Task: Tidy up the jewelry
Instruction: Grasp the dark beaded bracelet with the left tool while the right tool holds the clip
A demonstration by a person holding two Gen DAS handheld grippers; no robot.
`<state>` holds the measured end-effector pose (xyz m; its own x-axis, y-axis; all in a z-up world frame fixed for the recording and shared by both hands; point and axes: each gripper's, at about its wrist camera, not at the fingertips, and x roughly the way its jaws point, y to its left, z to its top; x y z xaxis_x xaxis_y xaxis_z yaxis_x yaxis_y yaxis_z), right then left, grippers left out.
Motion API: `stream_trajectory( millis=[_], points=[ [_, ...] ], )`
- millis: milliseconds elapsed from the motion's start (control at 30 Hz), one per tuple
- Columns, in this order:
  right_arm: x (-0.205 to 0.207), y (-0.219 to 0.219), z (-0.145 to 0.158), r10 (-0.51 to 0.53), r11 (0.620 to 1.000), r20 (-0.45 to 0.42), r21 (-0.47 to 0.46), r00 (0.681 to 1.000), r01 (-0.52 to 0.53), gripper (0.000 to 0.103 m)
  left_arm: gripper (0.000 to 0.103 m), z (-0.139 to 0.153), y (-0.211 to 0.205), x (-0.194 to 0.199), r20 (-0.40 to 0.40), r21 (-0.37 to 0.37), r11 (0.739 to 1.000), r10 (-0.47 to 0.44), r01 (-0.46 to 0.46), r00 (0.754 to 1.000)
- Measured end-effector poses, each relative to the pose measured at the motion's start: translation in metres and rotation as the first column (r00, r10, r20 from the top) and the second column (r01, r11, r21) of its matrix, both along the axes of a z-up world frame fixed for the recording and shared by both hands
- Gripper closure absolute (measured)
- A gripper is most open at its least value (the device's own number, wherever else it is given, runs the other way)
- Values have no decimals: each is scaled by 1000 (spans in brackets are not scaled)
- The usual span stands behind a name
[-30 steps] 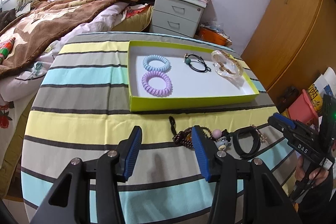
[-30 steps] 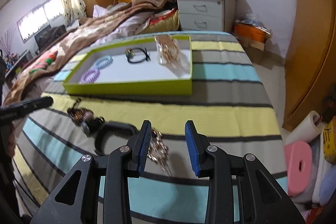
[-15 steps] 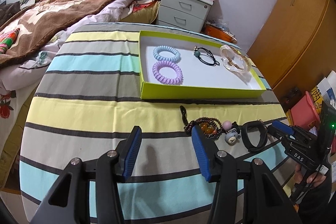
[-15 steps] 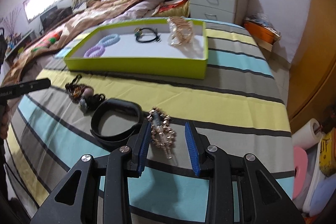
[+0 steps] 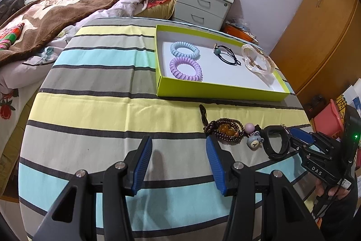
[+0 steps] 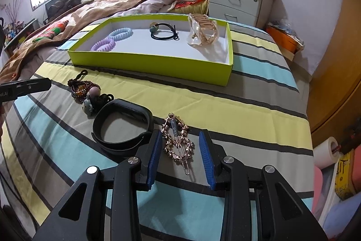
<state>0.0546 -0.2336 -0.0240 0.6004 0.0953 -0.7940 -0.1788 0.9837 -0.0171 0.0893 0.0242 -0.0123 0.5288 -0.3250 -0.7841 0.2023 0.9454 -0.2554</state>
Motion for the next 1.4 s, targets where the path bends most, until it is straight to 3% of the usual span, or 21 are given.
stream_trajectory(
  millis=[100, 200, 767, 1067, 1300, 1400],
  points=[
    [-1, 0, 0, -6, 1000, 0, 4, 1000, 6, 68, 51, 0, -1, 0, -3, 2, 1000, 2, -2, 1000],
    [-2, -3, 1, -10, 1000, 0, 9, 1000, 10, 76, 51, 0, -1, -1, -3, 4, 1000, 3, -3, 1000],
    [-14, -28, 8, -91, 993, 32, 75, 995, 89, 77, 51, -4, -32, 11, -27, 9, 999, -52, 52, 998],
    [-21, -34, 11, -104, 989, 40, 106, 994, 99, 77, 51, -10, -64, 20, -39, 91, 989, -112, 115, 993],
    [-21, -35, 11, -99, 989, 44, 115, 994, 93, 77, 51, -10, -67, 26, -44, 93, 991, -92, 96, 995],
    [-20, -37, 10, -105, 988, 39, 121, 994, 100, 77, 64, -10, -69, 26, -32, 106, 990, -86, 89, 996]
  ],
)
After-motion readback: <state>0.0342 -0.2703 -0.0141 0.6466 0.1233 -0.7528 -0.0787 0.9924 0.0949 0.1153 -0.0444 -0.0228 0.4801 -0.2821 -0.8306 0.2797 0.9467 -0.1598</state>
